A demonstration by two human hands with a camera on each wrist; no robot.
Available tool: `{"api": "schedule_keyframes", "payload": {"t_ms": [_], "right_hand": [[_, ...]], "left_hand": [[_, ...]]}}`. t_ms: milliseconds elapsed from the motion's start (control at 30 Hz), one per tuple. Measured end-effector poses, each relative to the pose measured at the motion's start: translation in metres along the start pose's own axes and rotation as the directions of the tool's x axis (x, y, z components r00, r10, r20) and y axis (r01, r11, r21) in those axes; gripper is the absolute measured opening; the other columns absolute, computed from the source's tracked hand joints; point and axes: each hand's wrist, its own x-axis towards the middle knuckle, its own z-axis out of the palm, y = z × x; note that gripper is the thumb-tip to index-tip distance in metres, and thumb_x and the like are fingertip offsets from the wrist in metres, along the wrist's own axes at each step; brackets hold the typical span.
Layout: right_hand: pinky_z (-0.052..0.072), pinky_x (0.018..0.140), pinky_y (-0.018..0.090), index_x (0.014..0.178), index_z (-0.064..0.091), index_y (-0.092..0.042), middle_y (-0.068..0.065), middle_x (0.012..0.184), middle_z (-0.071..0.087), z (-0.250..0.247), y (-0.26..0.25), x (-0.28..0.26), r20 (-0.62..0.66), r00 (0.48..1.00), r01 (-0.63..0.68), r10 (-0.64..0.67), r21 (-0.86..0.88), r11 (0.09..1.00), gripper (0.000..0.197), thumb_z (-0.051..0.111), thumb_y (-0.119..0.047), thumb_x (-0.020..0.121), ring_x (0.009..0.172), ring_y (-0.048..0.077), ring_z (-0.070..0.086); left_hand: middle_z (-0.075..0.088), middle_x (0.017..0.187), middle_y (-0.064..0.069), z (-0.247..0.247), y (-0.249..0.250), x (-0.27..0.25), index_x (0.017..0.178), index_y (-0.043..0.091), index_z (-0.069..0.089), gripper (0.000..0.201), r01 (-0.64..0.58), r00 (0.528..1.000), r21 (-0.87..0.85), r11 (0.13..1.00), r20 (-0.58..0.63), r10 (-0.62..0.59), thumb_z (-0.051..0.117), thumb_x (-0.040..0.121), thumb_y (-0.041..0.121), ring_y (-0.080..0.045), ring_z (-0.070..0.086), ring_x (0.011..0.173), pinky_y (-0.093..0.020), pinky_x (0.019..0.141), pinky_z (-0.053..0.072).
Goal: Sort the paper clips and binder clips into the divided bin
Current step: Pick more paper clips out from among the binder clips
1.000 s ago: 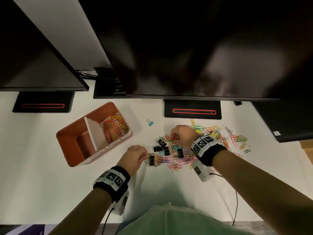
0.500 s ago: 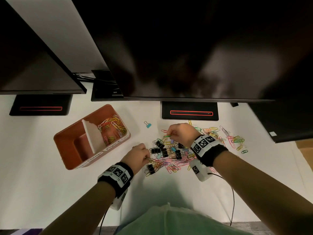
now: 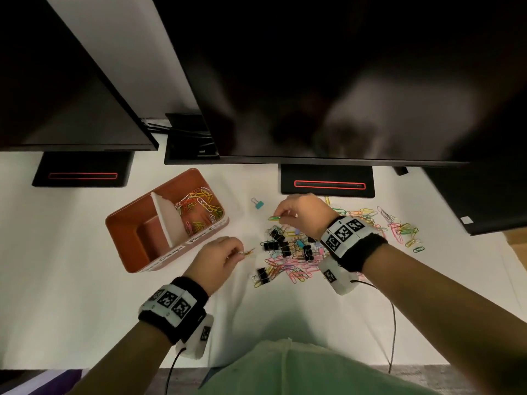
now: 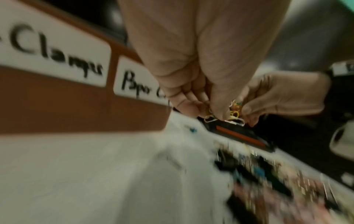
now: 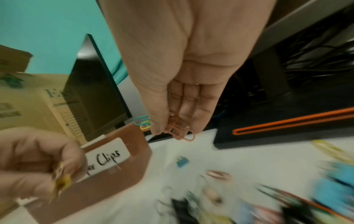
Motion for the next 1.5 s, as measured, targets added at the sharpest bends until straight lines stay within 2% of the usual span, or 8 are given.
{"api": "schedule_keyframes", "payload": {"t_ms": [133,233,400,700,867,1000,1200,1500], "right_hand": [[0.049,0.085,0.032,0.104,0.069,-0.016,0.005,0.101,0.066,-0.001,-0.056,0.029,-0.062,0.987,0.149,-0.146,0.037,0.988,0.018,0.060,-0.018,0.089,0.085,0.016,0.057],[0.045,0.085,0.027,0.105,0.069,-0.015,0.005,0.105,0.066,0.005,-0.098,0.057,-0.089,0.972,0.223,-0.218,0.043,0.974,0.019,0.060,-0.017,0.088,0.090,0.016,0.057],[0.045,0.093,0.029,0.119,0.061,-0.015,0.005,0.118,0.064,0.018,-0.125,0.086,-0.057,0.985,0.167,-0.165,0.035,0.985,0.031,0.060,-0.022,0.089,0.107,0.019,0.060],[0.051,0.086,0.033,0.111,0.062,-0.019,-0.003,0.100,0.056,0.017,-0.033,0.038,-0.108,0.994,0.032,-0.027,0.046,0.998,0.024,0.061,-0.025,0.088,0.080,0.011,0.053],[0.046,0.094,0.036,0.123,0.054,-0.027,0.001,0.121,0.052,0.033,0.006,0.014,0.162,0.977,-0.122,0.138,-0.106,0.987,0.042,0.063,-0.040,0.084,0.103,0.018,0.051],[0.042,0.097,0.034,0.122,0.056,-0.026,0.000,0.122,0.051,0.044,0.006,0.013,0.215,0.966,-0.118,0.145,-0.132,0.984,0.038,0.061,-0.037,0.086,0.110,0.021,0.050],[0.039,0.078,0.021,0.103,0.066,-0.013,0.005,0.107,0.061,0.048,0.003,0.021,0.160,0.980,-0.100,0.116,-0.104,0.990,0.017,0.059,-0.017,0.088,0.097,0.019,0.058],[0.047,0.078,0.022,0.111,0.063,-0.015,0.003,0.107,0.067,0.035,0.000,0.025,-0.059,0.993,-0.091,0.101,0.157,0.983,0.021,0.053,-0.022,0.093,0.090,0.019,0.067]], "left_hand": [[0.063,0.076,0.000,-0.056,0.005,-0.009,0.085,0.013,0.061,0.006,0.084,0.958,-0.055,0.995,-0.270,-0.096,0.067,0.082,0.012,-0.014,0.057,0.066,-0.012,0.063,0.042],[0.064,0.080,-0.001,-0.087,0.002,-0.003,0.085,0.013,0.061,0.004,0.204,0.913,-0.064,0.977,-0.349,-0.213,0.064,0.084,0.013,-0.016,0.059,0.074,-0.026,0.071,0.046],[0.064,0.095,0.000,-0.093,-0.013,0.011,0.102,0.012,0.064,0.021,0.403,0.856,-0.128,0.906,-0.298,-0.422,0.067,0.083,0.018,-0.014,0.059,0.092,-0.024,0.085,0.045],[0.058,0.097,0.009,-0.040,-0.008,-0.023,0.104,0.021,0.064,0.025,0.097,0.973,-0.089,0.991,-0.200,-0.113,0.070,0.080,0.023,-0.002,0.056,0.083,-0.021,0.077,0.049],[0.041,0.139,-0.001,0.007,-0.032,-0.036,0.128,0.020,0.049,0.052,0.199,0.980,0.108,0.974,-0.029,-0.197,0.068,0.080,0.031,-0.019,0.038,0.129,-0.038,0.110,0.035],[0.027,0.152,-0.004,0.025,-0.049,-0.032,0.140,0.015,0.035,0.057,0.286,0.958,0.195,0.938,-0.027,-0.286,0.057,0.088,0.025,-0.022,0.027,0.139,-0.036,0.116,0.025],[0.053,0.126,-0.009,0.035,-0.056,-0.037,0.118,0.004,0.058,0.030,0.267,0.959,0.107,0.958,-0.132,-0.252,0.052,0.088,0.005,-0.024,0.050,0.114,-0.020,0.100,0.032],[0.060,0.091,-0.007,0.034,-0.053,-0.032,0.102,0.006,0.061,0.020,0.307,0.940,-0.014,0.951,-0.149,-0.306,0.054,0.084,-0.001,-0.023,0.056,0.084,-0.031,0.080,0.047]]}}
